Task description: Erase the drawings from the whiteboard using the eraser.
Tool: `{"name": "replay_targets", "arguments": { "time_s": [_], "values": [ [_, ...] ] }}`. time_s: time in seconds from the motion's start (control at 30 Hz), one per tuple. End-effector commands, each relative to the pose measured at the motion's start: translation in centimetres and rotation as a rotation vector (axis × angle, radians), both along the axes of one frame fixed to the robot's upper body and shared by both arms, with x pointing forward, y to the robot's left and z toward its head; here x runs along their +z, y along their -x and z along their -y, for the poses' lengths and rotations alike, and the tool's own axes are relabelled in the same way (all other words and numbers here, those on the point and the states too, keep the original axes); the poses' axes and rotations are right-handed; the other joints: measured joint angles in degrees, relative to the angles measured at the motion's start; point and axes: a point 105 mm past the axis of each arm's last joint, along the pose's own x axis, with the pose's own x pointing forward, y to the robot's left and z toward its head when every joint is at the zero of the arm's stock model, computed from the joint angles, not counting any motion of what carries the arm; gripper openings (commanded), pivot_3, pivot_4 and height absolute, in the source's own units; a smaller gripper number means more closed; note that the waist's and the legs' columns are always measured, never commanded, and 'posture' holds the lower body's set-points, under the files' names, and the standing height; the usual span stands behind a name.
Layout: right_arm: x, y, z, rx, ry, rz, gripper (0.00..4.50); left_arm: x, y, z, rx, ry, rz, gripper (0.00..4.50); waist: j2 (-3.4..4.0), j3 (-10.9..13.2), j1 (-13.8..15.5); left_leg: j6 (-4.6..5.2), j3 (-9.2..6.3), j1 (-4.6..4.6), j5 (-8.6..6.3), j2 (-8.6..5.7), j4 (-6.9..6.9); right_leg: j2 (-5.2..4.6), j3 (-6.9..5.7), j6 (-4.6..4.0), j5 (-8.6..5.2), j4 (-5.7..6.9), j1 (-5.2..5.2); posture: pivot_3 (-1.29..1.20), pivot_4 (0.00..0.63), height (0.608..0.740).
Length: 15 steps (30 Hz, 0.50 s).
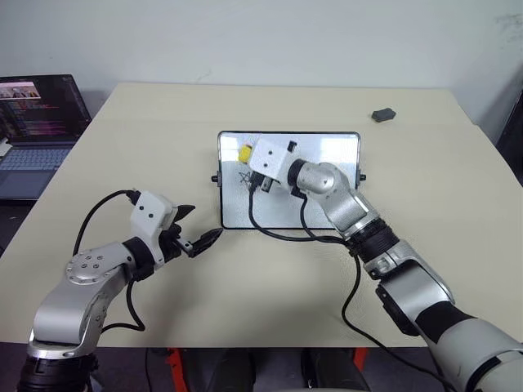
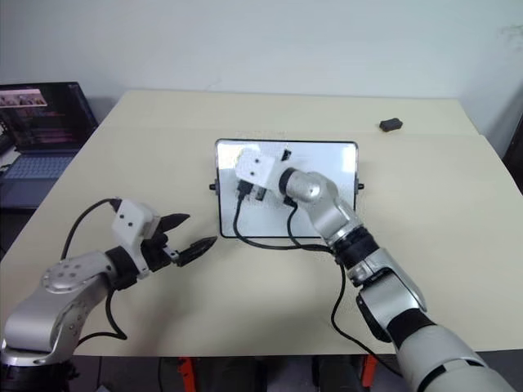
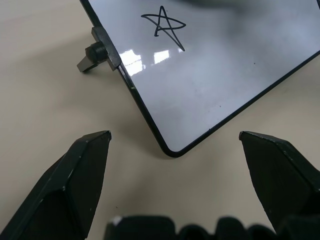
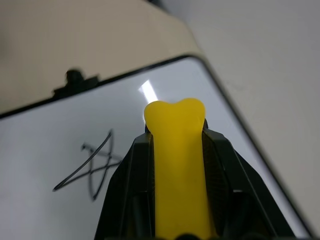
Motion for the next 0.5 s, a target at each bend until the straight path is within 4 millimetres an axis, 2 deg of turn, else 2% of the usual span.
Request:
{"name": "replay_targets", "arguments": {
  "time_s": [0.03, 0.3, 0.37, 0.5],
  "values": [
    [-2.5, 0.3, 0.7, 0.005, 0.076, -0.063, 0.97, 0.9, -0.1, 0.4, -0.027, -0.02, 0.038, 4.5, -0.01, -0.01, 0.0, 0.0, -0.01, 0.02, 0.0, 0.0, 0.0, 0.0, -0.01, 0.0, 0.0, 0.03, 0.01, 0.0, 0.15, 0.74],
    [-6.9, 2.7, 1.7, 0.08, 0.239, -0.208, 0.97, 1.0, -0.2, 0.8, -0.045, -0.014, 0.035, 4.5, -0.03, -0.07, 0.04, 0.01, -0.05, 0.19, 0.01, 0.0, 0.06, 0.0, -0.04, -0.01, 0.01, 0.13, 0.15, 0.0, 0.15, 0.74],
    [-6.8, 2.9, 1.5, 0.088, 0.244, -0.205, 0.97, 1.0, -0.2, 0.9, -0.047, -0.013, 0.033, 4.5, -0.03, -0.07, 0.03, 0.01, -0.05, 0.21, 0.01, 0.0, 0.06, 0.01, -0.04, -0.01, 0.01, 0.14, 0.15, 0.0, 0.15, 0.74],
    [-4.3, 2.5, 0.6, 0.092, 0.185, -0.135, 0.97, 0.9, -0.2, 1.1, -0.054, -0.011, 0.03, 4.5, -0.03, -0.06, 0.02, 0.01, -0.05, 0.21, 0.01, 0.0, 0.06, 0.01, -0.04, -0.01, 0.02, 0.17, 0.14, 0.0, 0.15, 0.74]
  ]
}}
